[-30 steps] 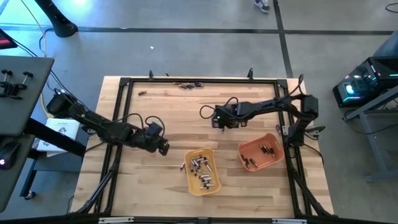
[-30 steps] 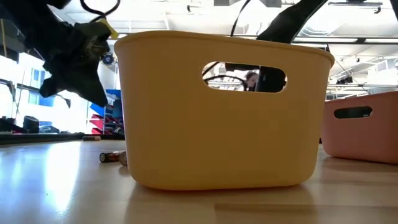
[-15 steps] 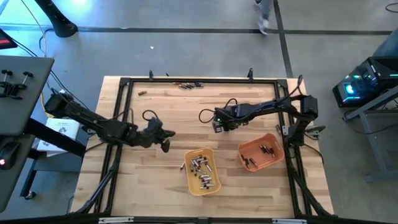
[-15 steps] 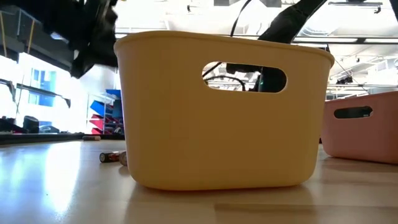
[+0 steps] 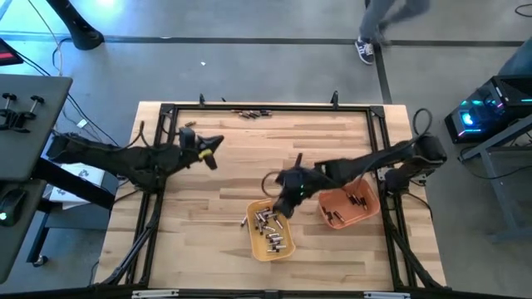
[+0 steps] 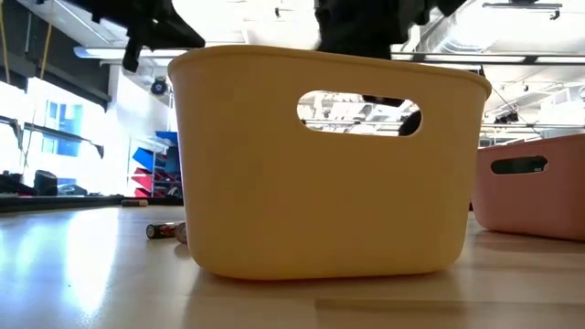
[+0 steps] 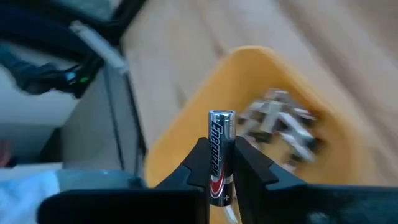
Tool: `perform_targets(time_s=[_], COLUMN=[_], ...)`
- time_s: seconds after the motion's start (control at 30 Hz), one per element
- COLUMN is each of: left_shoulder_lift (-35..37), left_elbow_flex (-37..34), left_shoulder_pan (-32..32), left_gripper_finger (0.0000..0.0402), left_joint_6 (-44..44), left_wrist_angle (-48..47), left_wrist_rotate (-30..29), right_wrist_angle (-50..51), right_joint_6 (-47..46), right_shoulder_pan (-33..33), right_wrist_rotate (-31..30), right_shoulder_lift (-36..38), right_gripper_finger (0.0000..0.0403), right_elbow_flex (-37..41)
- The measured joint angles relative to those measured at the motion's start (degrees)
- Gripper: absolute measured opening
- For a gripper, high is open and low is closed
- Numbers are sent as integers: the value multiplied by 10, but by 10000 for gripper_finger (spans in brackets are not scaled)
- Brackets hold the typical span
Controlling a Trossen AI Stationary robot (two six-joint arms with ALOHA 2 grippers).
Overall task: Sort batteries
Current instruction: Put the silver battery into the yellow bin, then move the yellow bin to the center of the table
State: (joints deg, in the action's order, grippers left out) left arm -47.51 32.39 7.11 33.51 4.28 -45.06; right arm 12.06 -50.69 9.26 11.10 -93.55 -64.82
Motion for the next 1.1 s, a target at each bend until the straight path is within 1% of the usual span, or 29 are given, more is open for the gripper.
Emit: perform_targets(time_s=[0.1,0.2,0.27,0.37,0.47,0.53,0.57,0.63,0.7,0.73,0.77,0.83,0.93,1.0,1.1], left_shoulder_lift=[0,-5,-6,-6,-6,-6,-6,-6,-6,-6,-6,-6,-6,-6,-6], left_elbow_flex=[0,0,0,0,0,0,0,0,0,0,0,0,0,0,0], left_shoulder_pan=[-37,-61,-67,-68,-68,-68,-68,-68,-68,-68,-68,-68,-69,-72,-76], left_gripper_finger=[1,1,1,1,1,1,1,1,1,1,1,1,1,1,0], left_joint_6=[23,37,39,39,39,41,46,53,54,54,54,55,75,86,89], left_wrist_angle=[-2,-2,-3,-1,-1,-1,-1,-1,-1,-1,-1,-1,1,2,2], left_wrist_rotate=[59,122,148,159,160,160,160,158,153,150,147,136,125,123,119], right_wrist_angle=[-56,-34,-25,-36,-32,-26,-22,-16,-4,1,12,40,48,44,67], right_joint_6=[-6,-20,-20,5,72,98,109,132,161,184,209,258,327,365,427], right_shoulder_pan=[18,19,16,16,16,17,17,13,7,4,3,0,-6,-10,-24], right_wrist_rotate=[0,0,0,8,41,33,13,-20,-25,-26,-28,-30,-2,-11,-40], right_shoulder_lift=[-29,-58,-71,-71,-71,-71,-71,-71,-71,-72,-75,-82,-91,-91,-97], right_gripper_finger=[56,96,124,159,175,167,155,113,47,24,15,14,2,3,1], right_elbow_flex=[0,0,2,1,1,1,1,0,-9,-14,-21,-28,-29,-29,-30])
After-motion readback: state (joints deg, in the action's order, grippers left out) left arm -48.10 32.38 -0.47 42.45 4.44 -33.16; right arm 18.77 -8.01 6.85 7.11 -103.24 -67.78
